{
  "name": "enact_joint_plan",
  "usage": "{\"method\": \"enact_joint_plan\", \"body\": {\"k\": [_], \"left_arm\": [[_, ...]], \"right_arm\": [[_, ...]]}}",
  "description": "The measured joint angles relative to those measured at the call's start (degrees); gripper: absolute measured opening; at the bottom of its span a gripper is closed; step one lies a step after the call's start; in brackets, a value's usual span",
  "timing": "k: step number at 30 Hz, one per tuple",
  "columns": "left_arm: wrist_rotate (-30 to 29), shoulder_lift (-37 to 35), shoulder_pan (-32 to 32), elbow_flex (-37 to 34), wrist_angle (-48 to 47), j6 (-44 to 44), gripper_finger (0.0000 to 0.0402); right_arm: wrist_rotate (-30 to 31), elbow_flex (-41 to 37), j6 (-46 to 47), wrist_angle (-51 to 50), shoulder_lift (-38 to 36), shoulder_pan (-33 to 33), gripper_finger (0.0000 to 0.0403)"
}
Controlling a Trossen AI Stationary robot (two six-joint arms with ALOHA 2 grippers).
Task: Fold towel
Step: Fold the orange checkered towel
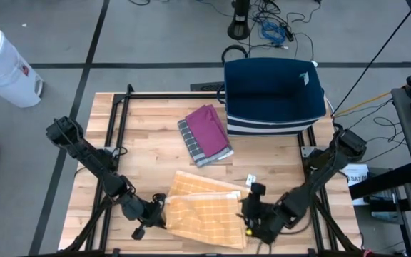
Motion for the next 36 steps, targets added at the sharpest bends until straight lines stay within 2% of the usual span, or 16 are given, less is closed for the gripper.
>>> {"method": "enact_joint_plan", "body": {"k": [4, 9, 14, 17, 21, 29, 32, 36], "left_arm": [[-3.5, 0.0, -0.4, 0.0, -2.9, -2.4, 0.0034], [-4.9, 0.0, -0.4, 0.0, -5.6, -5.7, 0.0082], [-4.7, 0.0, -2.0, 0.0, -6.1, -8.4, 0.0142], [-0.5, 0.0, -3.1, 0.0, -6.2, -9.7, 0.0168], [2.0, 0.0, -4.6, 0.0, -6.0, -10.4, 0.0178], [4.8, 0.0, -4.9, 0.0, -8.9, -13.8, 0.0178], [4.4, 0.0, -4.9, 0.0, -9.4, -13.9, 0.0178], [1.7, 0.0, -4.9, 0.0, -9.3, -14.1, 0.0179]], "right_arm": [[-0.6, 0.0, -3.6, -1.7, 0.0, -4.6, 0.0208], [-8.8, -3.0, -6.5, -0.6, 0.0, -10.2, 0.0208], [-14.8, -8.1, -9.1, 9.3, 0.0, -12.3, 0.0208], [-17.9, -11.6, -10.1, 17.2, 0.0, -13.1, 0.0208], [-18.3, -14.7, -10.5, 22.3, 0.0, -13.5, 0.0208], [-18.3, -15.3, -13.6, 24.9, 0.0, -13.5, 0.0208], [-19.6, -15.3, -16.9, 32.3, 0.0, -15.2, 0.0208], [-25.6, -15.2, -22.1, 43.8, 1.4, -20.2, 0.0208]]}}
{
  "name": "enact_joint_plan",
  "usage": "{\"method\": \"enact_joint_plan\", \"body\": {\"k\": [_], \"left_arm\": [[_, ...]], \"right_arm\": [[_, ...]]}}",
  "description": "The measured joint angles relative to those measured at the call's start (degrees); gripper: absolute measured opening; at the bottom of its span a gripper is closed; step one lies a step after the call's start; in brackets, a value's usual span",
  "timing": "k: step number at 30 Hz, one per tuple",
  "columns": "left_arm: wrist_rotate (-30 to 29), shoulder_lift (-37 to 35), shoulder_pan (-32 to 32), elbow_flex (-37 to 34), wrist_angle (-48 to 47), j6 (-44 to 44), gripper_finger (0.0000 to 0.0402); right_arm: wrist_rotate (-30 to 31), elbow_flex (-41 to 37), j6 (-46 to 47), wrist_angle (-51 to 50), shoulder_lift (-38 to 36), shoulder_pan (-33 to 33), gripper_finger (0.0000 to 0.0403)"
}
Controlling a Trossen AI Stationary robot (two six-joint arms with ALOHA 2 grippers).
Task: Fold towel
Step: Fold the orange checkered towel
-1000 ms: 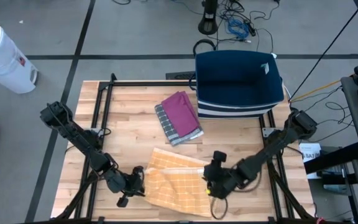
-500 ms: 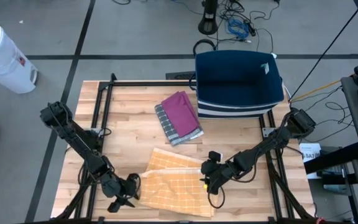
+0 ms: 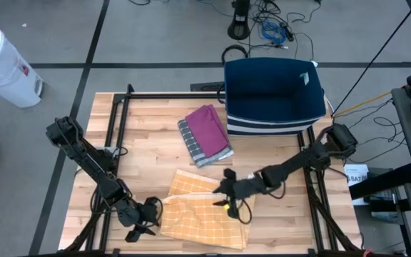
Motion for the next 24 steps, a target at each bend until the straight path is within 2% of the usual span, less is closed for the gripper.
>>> {"method": "enact_joint_plan", "body": {"k": [5, 9, 12, 15, 19, 21, 24], "left_arm": [[-7.0, 0.0, 0.0, 0.0, -2.4, -2.0, 0.0179], [-11.7, 0.0, 0.0, 0.0, -6.9, -3.4, 0.0179], [-12.8, 0.0, 0.0, 0.0, -8.9, -3.2, 0.0179], [-14.2, 0.0, 0.0, 0.0, -8.6, -0.4, 0.0179], [-18.5, 0.0, 0.8, 0.0, -7.4, 4.5, 0.0179], [-18.7, 0.0, 2.2, 0.0, -8.7, 5.3, 0.0179], [-15.4, 0.0, 4.4, 0.0, -10.2, 6.0, 0.0179]], "right_arm": [[-5.3, 0.6, -5.8, 10.4, 3.3, -4.7, 0.0208], [-6.8, 2.8, -8.3, 11.0, 5.5, -6.2, 0.0208], [-10.7, 4.0, -7.9, 10.9, 7.6, -6.4, 0.0208], [-13.3, 4.1, -6.0, 10.7, 9.5, -5.0, 0.0208], [-13.8, 4.1, -3.2, 10.6, 11.6, -1.3, 0.0208], [-13.7, 4.2, -1.0, 10.3, 12.3, 0.7, 0.0208], [-12.7, 4.2, 3.5, 6.7, 13.9, 3.4, 0.0208]]}}
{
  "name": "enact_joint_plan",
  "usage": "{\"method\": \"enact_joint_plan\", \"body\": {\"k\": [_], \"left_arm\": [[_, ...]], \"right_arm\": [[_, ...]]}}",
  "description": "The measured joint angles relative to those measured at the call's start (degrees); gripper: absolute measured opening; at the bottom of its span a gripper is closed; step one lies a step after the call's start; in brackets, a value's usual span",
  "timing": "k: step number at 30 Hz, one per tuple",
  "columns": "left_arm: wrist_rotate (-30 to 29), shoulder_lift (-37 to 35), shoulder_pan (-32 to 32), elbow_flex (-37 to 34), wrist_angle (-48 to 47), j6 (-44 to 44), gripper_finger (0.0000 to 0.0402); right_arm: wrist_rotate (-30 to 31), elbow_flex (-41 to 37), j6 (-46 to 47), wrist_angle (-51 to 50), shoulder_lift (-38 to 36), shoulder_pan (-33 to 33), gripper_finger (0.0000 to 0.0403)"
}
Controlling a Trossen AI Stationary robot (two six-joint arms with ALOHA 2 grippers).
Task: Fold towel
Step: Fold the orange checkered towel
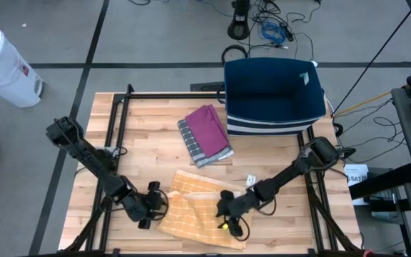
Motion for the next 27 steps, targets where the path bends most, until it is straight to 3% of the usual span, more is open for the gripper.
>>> {"method": "enact_joint_plan", "body": {"k": [6, 9, 14, 17, 27], "left_arm": [[6.1, 0.0, 1.6, 1.5, 0.0, 3.0, 0.0179], [6.5, -1.4, 1.5, 3.7, -6.0, 3.3, 0.0179], [-3.0, -5.4, 0.9, 8.5, -19.6, 2.9, 0.0179], [-8.2, -7.2, 0.6, 9.1, -18.1, 4.8, 0.0179], [-2.5, -5.6, 5.4, 9.1, -13.1, 5.7, 0.0179]], "right_arm": [[1.6, 0.5, 7.2, -8.0, 2.4, 3.8, 0.0207], [1.3, 0.5, 7.6, -11.3, 1.7, 5.5, 0.0207], [1.0, 0.3, 7.8, -17.1, -0.4, 7.1, 0.0190], [0.6, 0.2, 7.3, -18.7, -1.3, 7.4, 0.0174], [0.6, 0.0, 6.2, -19.3, -1.8, 7.3, 0.0149]]}}
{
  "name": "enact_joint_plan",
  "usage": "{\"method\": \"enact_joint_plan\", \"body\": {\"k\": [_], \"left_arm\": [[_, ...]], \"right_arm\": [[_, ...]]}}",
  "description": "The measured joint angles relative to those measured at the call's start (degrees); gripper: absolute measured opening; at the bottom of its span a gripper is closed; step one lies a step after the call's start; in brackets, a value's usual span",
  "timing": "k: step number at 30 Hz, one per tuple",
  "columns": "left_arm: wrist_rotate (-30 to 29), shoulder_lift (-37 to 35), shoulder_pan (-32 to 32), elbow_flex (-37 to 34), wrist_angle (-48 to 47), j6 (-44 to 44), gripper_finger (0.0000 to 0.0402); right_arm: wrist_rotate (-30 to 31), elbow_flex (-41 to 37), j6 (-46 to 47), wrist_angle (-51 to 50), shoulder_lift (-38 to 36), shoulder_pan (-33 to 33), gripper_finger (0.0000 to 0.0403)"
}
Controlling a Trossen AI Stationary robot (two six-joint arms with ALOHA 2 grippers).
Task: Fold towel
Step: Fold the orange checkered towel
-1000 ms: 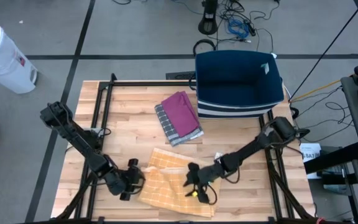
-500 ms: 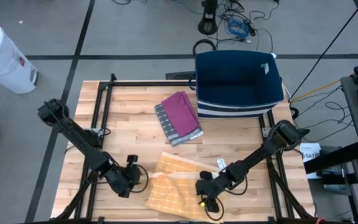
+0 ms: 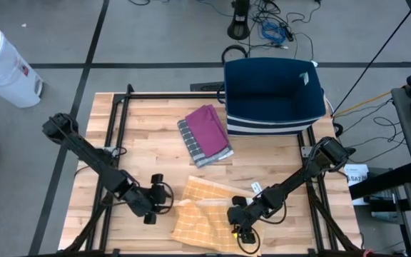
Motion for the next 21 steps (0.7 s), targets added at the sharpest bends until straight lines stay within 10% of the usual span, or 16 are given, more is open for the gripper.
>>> {"method": "enact_joint_plan", "body": {"k": [21], "left_arm": [[-4.5, 11.0, -3.1, -0.1, 7.2, -16.1, 0.0138]], "right_arm": [[0.4, -0.1, -0.3, 0.2, 0.0, -0.1, 0.0148]]}}
